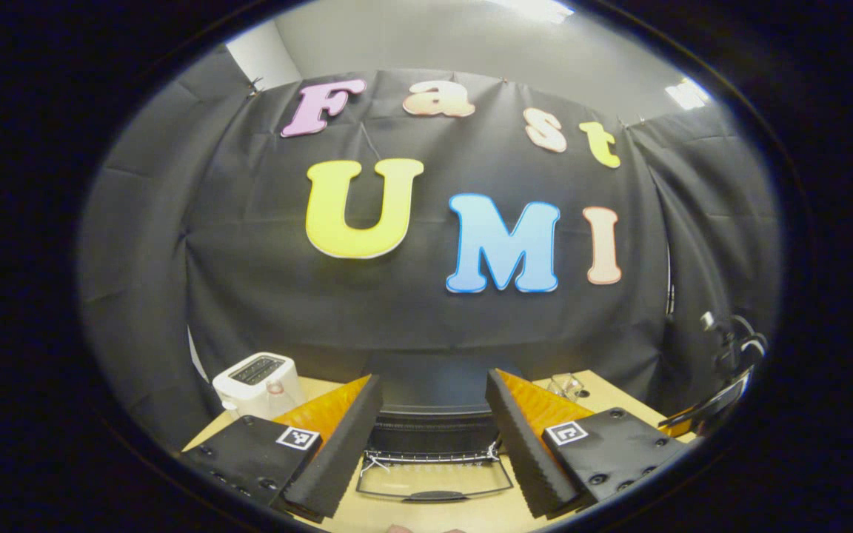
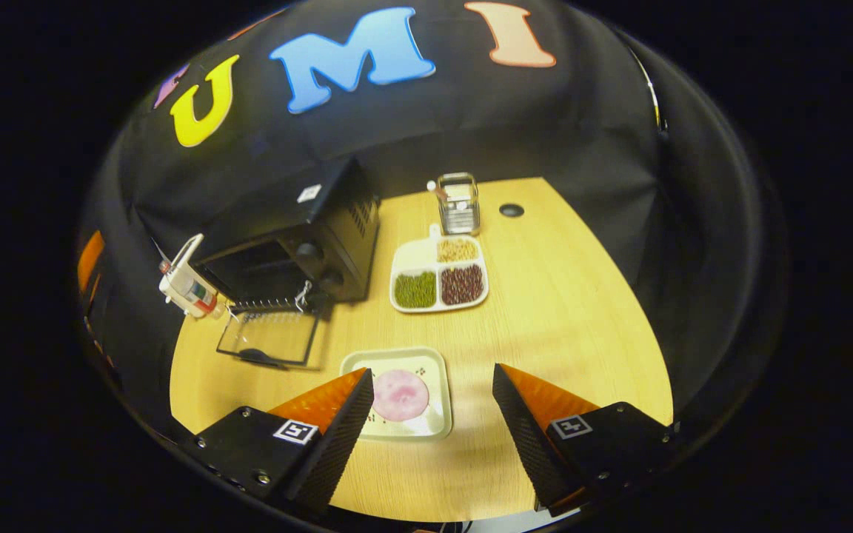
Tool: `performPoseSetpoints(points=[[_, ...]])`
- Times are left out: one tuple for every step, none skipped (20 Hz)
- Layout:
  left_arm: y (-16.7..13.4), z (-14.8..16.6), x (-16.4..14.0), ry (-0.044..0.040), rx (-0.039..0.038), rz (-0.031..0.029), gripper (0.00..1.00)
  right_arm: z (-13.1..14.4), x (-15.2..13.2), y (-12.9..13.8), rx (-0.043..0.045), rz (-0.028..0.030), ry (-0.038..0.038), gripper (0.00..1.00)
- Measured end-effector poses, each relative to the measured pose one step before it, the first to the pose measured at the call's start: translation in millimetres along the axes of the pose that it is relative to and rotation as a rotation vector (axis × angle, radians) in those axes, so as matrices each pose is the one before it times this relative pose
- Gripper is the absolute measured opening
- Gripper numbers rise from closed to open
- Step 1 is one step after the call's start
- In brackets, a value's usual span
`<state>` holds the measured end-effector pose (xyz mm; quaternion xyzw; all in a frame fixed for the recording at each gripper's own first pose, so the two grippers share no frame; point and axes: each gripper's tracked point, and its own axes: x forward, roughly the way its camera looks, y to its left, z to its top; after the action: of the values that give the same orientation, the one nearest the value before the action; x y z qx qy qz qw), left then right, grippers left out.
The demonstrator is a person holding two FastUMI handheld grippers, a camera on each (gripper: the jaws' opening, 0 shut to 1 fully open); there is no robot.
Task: Open the electric oven with the left hand, put the food in, and close the electric oven.
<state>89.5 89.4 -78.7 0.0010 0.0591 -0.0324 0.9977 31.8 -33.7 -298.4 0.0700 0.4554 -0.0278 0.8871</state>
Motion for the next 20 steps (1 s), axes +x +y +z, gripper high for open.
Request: performPoseSetpoints(points=[[3.64,4.28,-3.84,-0.01358,0.00394,0.00593,1.0,-5.92,9.06,-4.25,-0.00545,-0.00819,0.03825,0.98],[3.71,3.38,-4.94,-0.00748,0.00158,0.00881,1.0,-5.66,12.78,-4.03,-0.01393,-0.01197,0.02946,0.99],[3.19,0.19,-4.19,-0.00083,-0.00025,0.00987,1.0,-3.25,9.13,-5.5,-0.01892,-0.02043,0.02463,0.98],[4.84,1.18,-4.5,-0.00015,-0.00138,0.00989,0.9,-3.32,7.51,-4.2,-0.01811,-0.01643,0.02002,0.99],[5.44,-2.22,-2.36,0.003,-0.00074,0.01189,0.93,-2.45,7.62,-2.66,-0.01652,-0.01092,0.02145,0.99],[6.04,-0.67,-3.8,0.00415,0.00159,0.01282,0.95,-1.94,9.39,0.27,-0.01401,-0.0079,0.01648,0.99],[7.83,-1.59,-2.57,0.00339,0.00153,0.01458,0.98,-3.43,9.09,-1.32,-0.01153,-0.0123,0.02231,0.99],[5.67,-3.0,-2.4,0.00828,-0.00107,0.01159,1.0,-4.46,9.8,0.55,-0.00601,-0.00657,0.02157,0.99],[4.76,-4.35,-1.2,0.00825,-0.00128,0.01159,1.0,-2.47,6.97,1.16,-0.0025,-0.00367,0.02012,0.99],[4.89,-2.37,-0.7,0.00882,0.00045,0.01096,1.0,-2.7,7.65,0.17,-0.00472,-0.01234,0.01721,0.99],[4.0,-2.41,-1.18,0.00764,-0.00004,0.00837,1.0,-1.84,5.55,-0.52,-0.00439,-0.01081,0.01511,0.99],[4.22,-1.15,0.23,0.00537,0.00026,0.00776,1.0,-4.2,6.3,-0.73,-0.00298,-0.01566,0.01739,0.99],[3.85,-1.25,-2.57,0.00442,0.00039,0.00817,1.0,-2.69,4.78,1.25,-0.00096,-0.00119,0.01308,0.99],[3.08,0.4,-0.32,0.00096,-0.00128,0.00618,1.0,-1.81,5.02,0.55,-0.00178,-0.00573,0.01167,0.99],[1.31,-1.16,-1.61,0.00184,-0.00179,0.00346,1.0,-1.63,4.41,-1.83,-0.00718,-0.01829,0.0128,0.99],[1.51,-1.89,-0.35,0.00746,-0.00147,0.00155,1.0,0.08,-1.59,4.26,0.00659,0.01044,0.00749,0.98],[-0.83,-3.18,3.16,0.00453,-0.00094,-0.00001,1.0,1.51,4.88,1.4,0.01384,0.00259,-0.00062,0.99],[-0.1,0.07,1.97,0.00383,-0.00174,-0.00141,1.0,1.0,0.55,1.1,0.00487,0.00489,0.00734,0.93],[-0.63,-2.46,1.48,0.00367,-0.00392,-0.00324,1.0,0.23,0.84,1.07,0.00397,0.00888,0.01386,0.89],[-1.07,-1.59,1.71,0.00609,-0.00468,-0.00335,1.0,-0.42,1.26,0.22,0.00666,0.00403,0.01633,0.88]])
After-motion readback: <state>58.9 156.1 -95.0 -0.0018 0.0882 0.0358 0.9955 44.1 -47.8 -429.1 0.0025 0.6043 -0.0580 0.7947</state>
